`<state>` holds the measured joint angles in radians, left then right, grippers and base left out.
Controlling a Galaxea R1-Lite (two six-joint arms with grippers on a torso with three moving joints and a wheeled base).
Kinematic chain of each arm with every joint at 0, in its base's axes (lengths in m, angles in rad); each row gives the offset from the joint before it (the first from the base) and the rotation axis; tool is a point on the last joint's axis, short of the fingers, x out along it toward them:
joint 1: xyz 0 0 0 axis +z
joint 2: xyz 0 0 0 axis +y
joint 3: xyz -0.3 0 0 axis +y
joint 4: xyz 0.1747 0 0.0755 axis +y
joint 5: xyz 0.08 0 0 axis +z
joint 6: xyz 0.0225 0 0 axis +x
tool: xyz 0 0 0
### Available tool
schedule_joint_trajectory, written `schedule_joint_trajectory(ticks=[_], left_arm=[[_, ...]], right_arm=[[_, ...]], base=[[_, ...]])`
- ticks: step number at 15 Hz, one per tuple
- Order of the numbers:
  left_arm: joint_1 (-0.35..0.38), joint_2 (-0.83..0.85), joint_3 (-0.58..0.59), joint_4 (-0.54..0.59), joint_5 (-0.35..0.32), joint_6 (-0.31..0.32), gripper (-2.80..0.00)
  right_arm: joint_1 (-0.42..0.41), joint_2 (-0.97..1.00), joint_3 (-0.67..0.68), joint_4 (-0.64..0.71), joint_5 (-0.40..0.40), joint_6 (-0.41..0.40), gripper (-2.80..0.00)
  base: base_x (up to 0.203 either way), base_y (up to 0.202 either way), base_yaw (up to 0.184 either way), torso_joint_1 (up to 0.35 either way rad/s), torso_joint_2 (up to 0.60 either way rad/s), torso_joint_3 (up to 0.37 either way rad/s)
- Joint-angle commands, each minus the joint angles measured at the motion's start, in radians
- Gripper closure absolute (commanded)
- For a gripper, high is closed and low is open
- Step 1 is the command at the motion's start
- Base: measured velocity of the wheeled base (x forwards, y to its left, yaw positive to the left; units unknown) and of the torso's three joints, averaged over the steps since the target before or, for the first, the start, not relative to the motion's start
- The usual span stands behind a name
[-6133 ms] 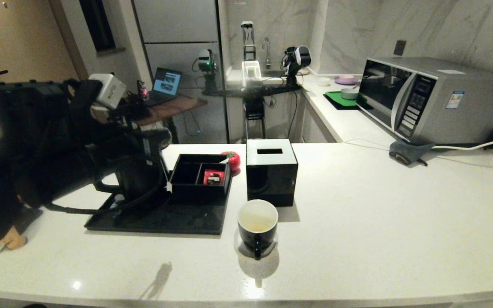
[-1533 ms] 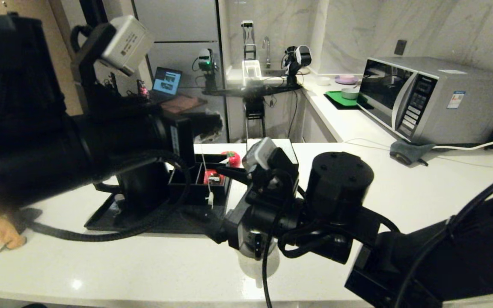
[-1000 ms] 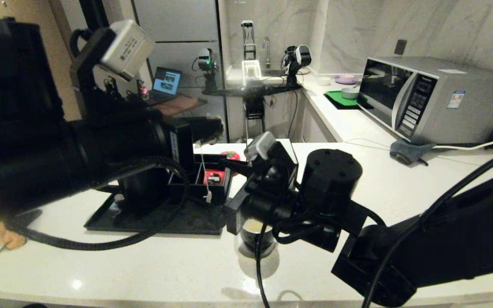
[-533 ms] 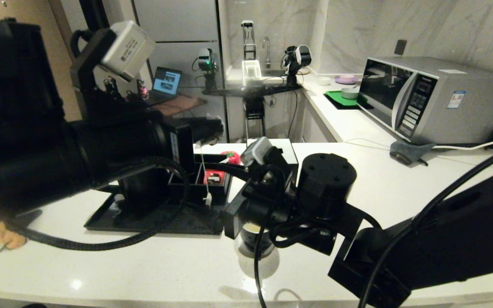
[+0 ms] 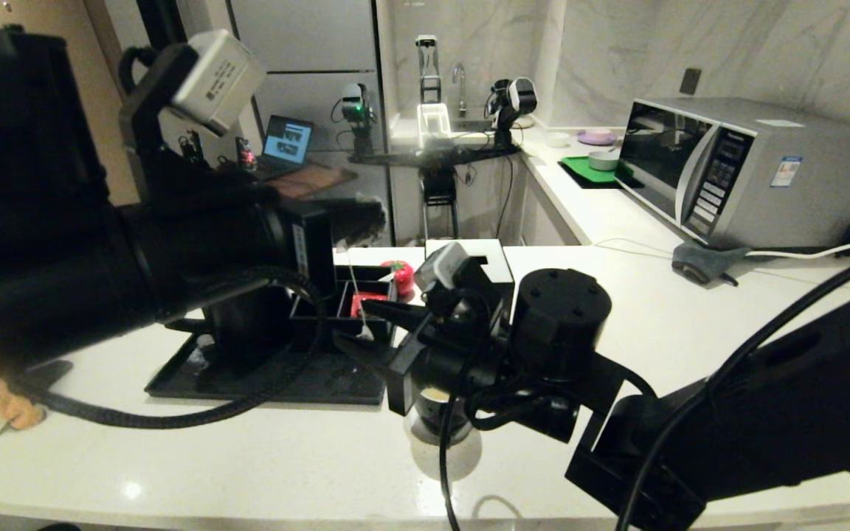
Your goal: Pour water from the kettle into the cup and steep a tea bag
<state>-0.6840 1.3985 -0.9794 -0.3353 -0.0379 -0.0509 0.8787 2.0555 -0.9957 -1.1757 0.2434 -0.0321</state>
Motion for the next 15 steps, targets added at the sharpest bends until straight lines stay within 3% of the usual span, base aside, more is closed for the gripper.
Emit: schedule_joint_trajectory(ticks=[1,15], left_arm=[[0.0,0.004,-0.002,-0.002,0.0,0.0,0.0],[-0.029,-0.006,0.027,-0.002,-0.002,-0.001,0.0]], right_arm=[[0.002,0.0,0.002,-0.007,0.002,-0.002,0.0],[0.006,-0.002,-0.003,-0.029,0.001,-0.002,0.0]], base=[[0.0,0.0,0.0,0.0,0.0,0.0],[0.0,0.0,0.0,0.0,0.0,0.0]])
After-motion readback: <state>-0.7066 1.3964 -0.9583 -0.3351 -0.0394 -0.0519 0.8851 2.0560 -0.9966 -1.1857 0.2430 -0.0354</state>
